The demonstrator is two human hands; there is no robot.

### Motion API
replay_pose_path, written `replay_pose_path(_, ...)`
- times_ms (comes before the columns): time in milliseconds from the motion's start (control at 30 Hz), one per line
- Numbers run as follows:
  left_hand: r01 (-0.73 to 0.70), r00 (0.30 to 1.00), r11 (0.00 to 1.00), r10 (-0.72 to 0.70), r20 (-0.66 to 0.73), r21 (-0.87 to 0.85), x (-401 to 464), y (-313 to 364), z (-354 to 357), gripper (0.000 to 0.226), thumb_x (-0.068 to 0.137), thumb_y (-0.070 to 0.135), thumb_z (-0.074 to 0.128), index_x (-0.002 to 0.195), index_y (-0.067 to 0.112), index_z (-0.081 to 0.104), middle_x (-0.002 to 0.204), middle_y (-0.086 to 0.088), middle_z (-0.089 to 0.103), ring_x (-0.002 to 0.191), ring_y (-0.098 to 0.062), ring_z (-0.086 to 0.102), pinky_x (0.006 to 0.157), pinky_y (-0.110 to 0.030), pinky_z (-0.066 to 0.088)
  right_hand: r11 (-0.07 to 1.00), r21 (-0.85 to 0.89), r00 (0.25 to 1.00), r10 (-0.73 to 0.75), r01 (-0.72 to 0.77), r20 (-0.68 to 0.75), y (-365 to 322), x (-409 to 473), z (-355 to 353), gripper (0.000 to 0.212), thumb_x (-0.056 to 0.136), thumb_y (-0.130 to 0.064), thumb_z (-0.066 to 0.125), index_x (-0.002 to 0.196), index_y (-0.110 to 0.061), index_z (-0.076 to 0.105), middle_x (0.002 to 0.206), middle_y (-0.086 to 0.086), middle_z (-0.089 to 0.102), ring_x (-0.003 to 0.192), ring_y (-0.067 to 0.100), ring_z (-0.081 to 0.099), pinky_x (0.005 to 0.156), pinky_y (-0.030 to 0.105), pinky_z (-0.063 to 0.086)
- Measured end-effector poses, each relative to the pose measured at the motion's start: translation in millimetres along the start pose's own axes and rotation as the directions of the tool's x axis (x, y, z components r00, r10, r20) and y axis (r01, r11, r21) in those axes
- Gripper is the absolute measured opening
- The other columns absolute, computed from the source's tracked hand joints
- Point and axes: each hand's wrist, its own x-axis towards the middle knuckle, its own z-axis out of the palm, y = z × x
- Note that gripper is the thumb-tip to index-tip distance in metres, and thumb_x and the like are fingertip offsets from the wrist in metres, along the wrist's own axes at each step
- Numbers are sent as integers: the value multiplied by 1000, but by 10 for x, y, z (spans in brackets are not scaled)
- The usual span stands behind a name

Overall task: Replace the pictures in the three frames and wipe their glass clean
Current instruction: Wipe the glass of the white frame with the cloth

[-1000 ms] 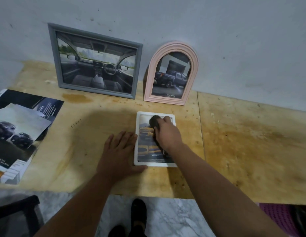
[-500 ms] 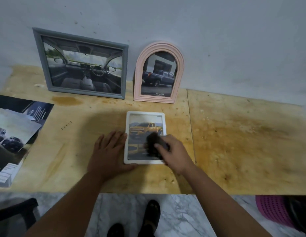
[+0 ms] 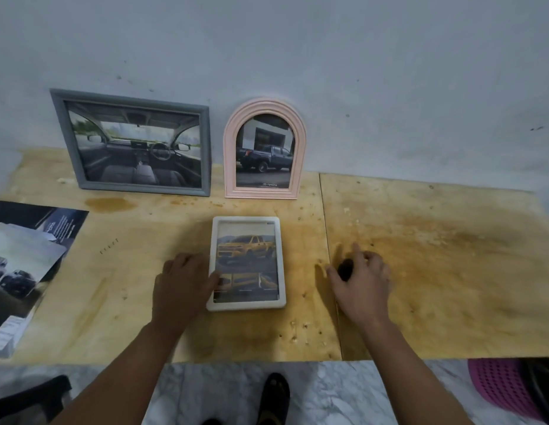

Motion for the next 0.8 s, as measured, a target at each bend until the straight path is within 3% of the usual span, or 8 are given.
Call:
replay_pose_path(67,149,988,982,-141,67,-120,74,70,0,61,95,61,52,132,14,65,135,-9,56,118,-36,59,87,-47,54,958,256,988,-146,130,45,-291,4,90,65,94,-53,61,150,-22,47,134,5,51,126,26,49,101,44,47)
replay_pose_path(200,301,945,930,-262,195,-212,166,221,34,58,97,60,53,136,19,62,139,-15,51,115,-29,64,83,-34,48,835,532,910,-106,-137,401,-796,66,375,51,96,-33,67,140,-8,57,127,10,65,111,24,63,91,39,53)
replay_pose_path(300,350,928,871,-272,254,-344,194,299,107,50,78,74,55,88,27,70,103,-22,64,73,-22,70,61,-29,48,720,681,922,-162,-133,352,-938,90,525,17,92,-23,69,102,-10,73,94,7,75,86,23,72,72,36,59)
replay_pose_path(367,388,916,840,-309,254,-379,199,290,186,48,73,75,56,79,28,66,94,-23,64,68,-27,66,59,-31,48,698,699,919,-155,-158,362,-963,135,548,13,91,-22,70,94,-10,74,85,5,74,76,16,71,62,27,57)
replay_pose_path(533,323,945,806,-243,220,-497,221,614,158,48,76,83,61,99,42,72,103,-3,70,86,-19,71,76,-47,63,697,712,954,-153,-82,259,-714,229,332,17,89,-42,68,103,-33,67,108,0,66,87,8,69,74,32,62)
replay_pose_path(600,256,966,798,-186,181,-545,296,935,95,57,76,84,60,109,39,71,112,3,65,94,-15,69,80,-45,63,672,740,979,-127,-32,158,-525,319,122,17,94,-35,70,106,-43,61,108,-8,63,86,2,67,67,22,60)
replay_pose_path(733,97,991,811,-26,129,-577,544,1772,0,39,91,55,66,123,38,55,124,8,45,113,-14,54,90,-34,56,647,762,999,41,-10,-22,-82,705,-232,38,90,-44,71,127,-38,64,121,-6,65,102,8,67,80,33,63)
replay_pose_path(800,24,993,827,46,110,-562,750,2110,47,53,91,57,66,137,36,51,131,6,41,122,-17,49,96,-38,56,618,786,992,108,-12,-69,31,941,-400,37,92,-36,72,128,-31,63,124,-3,62,102,1,63,80,23,59)
